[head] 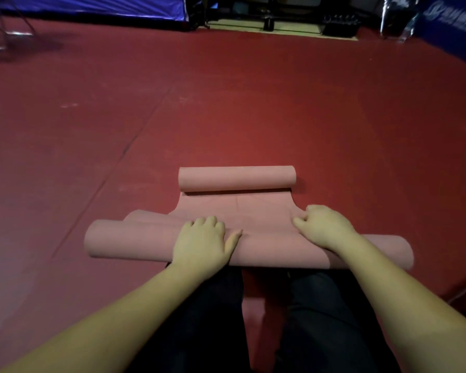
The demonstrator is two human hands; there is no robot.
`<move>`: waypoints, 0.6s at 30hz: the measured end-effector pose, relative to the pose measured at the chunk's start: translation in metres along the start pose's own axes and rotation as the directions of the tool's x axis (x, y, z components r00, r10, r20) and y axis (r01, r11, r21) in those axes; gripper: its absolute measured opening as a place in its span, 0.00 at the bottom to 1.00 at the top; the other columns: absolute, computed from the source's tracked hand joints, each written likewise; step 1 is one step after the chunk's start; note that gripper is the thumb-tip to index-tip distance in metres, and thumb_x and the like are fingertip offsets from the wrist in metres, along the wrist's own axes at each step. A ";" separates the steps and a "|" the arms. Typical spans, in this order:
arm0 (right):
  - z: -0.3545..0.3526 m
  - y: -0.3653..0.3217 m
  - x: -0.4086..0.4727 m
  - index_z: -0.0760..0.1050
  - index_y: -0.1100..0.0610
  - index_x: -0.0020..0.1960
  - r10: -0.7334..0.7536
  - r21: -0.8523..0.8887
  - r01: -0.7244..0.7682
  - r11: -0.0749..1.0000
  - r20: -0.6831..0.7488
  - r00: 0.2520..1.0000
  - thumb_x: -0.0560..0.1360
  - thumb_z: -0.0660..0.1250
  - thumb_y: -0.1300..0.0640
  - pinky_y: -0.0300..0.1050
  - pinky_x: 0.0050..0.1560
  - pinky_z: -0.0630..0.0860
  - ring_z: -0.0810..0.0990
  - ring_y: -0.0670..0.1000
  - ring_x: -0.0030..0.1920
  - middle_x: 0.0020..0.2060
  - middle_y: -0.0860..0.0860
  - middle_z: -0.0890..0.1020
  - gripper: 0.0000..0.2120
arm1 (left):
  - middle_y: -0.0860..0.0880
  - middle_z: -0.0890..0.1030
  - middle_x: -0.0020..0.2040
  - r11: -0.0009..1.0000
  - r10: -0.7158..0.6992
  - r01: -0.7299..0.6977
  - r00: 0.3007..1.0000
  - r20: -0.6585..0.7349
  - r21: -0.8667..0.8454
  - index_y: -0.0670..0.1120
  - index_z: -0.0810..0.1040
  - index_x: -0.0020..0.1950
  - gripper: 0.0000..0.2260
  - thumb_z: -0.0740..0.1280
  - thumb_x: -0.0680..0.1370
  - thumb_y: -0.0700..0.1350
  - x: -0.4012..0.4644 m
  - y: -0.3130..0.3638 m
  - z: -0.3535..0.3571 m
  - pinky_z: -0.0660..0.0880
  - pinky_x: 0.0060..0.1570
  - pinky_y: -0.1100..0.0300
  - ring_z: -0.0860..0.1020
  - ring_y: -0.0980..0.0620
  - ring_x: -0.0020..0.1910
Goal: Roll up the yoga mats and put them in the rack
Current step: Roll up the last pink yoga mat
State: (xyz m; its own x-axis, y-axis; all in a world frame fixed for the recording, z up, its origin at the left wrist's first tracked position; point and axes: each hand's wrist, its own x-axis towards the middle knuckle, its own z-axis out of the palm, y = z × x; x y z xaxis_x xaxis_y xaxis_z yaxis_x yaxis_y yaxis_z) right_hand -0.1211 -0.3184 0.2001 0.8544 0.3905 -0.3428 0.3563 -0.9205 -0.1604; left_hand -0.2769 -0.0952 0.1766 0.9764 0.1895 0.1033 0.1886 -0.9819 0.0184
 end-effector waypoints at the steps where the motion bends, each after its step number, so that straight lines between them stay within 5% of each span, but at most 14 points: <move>1: 0.001 -0.001 -0.004 0.78 0.54 0.46 -0.028 -0.015 0.026 1.000 -0.110 0.994 0.79 0.54 0.40 0.49 0.44 0.73 0.78 0.59 0.49 0.50 0.56 0.81 0.21 | 0.46 0.80 0.41 1.000 0.005 -0.006 0.999 0.041 0.002 0.46 0.80 0.41 0.30 0.45 0.78 0.64 0.005 0.001 -0.004 0.71 0.41 0.51 0.79 0.41 0.43; 4: 0.006 -0.001 -0.020 0.78 0.54 0.41 -0.070 -0.083 0.049 0.995 -0.278 0.958 0.80 0.52 0.40 0.49 0.42 0.73 0.79 0.59 0.47 0.44 0.54 0.81 0.24 | 0.45 0.82 0.50 1.000 -0.012 0.013 0.993 0.114 -0.010 0.47 0.81 0.48 0.31 0.44 0.81 0.64 0.023 0.001 -0.009 0.70 0.47 0.52 0.79 0.42 0.51; 8: 0.030 0.004 -0.037 0.80 0.55 0.46 -0.159 -0.140 0.118 0.983 -0.329 0.931 0.78 0.53 0.36 0.50 0.50 0.73 0.78 0.59 0.49 0.43 0.53 0.82 0.26 | 0.42 0.81 0.56 0.995 -0.049 0.078 0.936 0.348 -0.069 0.47 0.81 0.49 0.31 0.45 0.82 0.65 0.052 -0.005 -0.015 0.73 0.54 0.51 0.78 0.40 0.56; 13: 0.034 0.006 -0.036 0.76 0.53 0.40 -0.111 -0.148 0.058 0.987 -0.376 0.920 0.75 0.47 0.34 0.49 0.45 0.70 0.79 0.59 0.44 0.40 0.53 0.82 0.28 | 0.40 0.77 0.66 0.992 -0.044 0.100 0.849 0.526 -0.079 0.43 0.80 0.61 0.33 0.45 0.82 0.64 0.072 -0.003 -0.013 0.69 0.62 0.49 0.75 0.40 0.63; 16: 0.030 0.002 -0.023 0.74 0.52 0.40 -0.067 -0.129 0.024 0.991 -0.345 0.936 0.78 0.52 0.37 0.49 0.43 0.66 0.79 0.59 0.48 0.45 0.53 0.83 0.23 | 0.42 0.77 0.67 0.985 -0.080 0.144 0.871 0.485 -0.095 0.45 0.78 0.64 0.32 0.45 0.82 0.65 0.074 -0.003 -0.009 0.69 0.61 0.49 0.74 0.41 0.65; 18: 0.028 0.001 -0.015 0.73 0.50 0.40 -0.041 -0.095 0.011 0.995 -0.315 0.948 0.78 0.52 0.36 0.48 0.41 0.65 0.79 0.59 0.49 0.47 0.53 0.83 0.21 | 0.43 0.78 0.61 0.995 -0.071 0.089 0.955 0.288 -0.051 0.45 0.79 0.60 0.27 0.48 0.83 0.61 0.067 -0.003 -0.006 0.70 0.55 0.49 0.73 0.42 0.62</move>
State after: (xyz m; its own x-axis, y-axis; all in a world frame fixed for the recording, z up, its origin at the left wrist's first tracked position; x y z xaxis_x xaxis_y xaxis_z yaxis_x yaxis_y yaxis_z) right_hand -0.1436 -0.3248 0.1791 0.9147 0.4032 -0.0267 0.4004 -0.9132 -0.0757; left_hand -0.2123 -0.0798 0.1895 0.9493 0.2507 -0.1895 0.2691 -0.9599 0.0781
